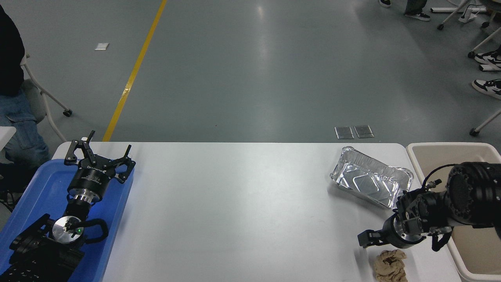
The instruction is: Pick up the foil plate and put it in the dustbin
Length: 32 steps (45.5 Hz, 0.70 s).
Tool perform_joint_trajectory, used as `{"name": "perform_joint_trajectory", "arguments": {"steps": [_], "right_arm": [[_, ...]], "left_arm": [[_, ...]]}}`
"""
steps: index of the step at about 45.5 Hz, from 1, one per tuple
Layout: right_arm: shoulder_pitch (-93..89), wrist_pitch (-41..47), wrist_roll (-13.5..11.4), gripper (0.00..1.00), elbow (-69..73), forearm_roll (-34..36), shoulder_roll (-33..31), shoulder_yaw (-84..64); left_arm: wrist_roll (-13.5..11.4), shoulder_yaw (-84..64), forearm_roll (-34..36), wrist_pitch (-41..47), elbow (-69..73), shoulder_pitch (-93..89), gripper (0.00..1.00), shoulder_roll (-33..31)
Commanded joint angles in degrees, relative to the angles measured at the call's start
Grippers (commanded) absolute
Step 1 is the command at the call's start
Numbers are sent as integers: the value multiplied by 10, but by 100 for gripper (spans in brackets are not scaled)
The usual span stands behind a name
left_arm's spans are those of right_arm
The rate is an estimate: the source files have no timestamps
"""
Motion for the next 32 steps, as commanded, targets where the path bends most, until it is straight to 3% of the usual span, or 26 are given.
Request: {"name": "perform_joint_trajectory", "arguments": {"steps": [1, 19, 32], "right_arm": [[8, 0, 0, 100, 0, 0, 0, -3], [47, 7, 4, 100, 21, 0, -9, -5], [197, 22, 4, 100, 157, -3, -59, -6]], "left_arm": [[-1, 0, 1, 0, 0, 0, 99, 0], [-1, 1, 1, 0, 0, 0, 99, 0], [-1, 2, 1, 0, 0, 0, 99, 1]]}}
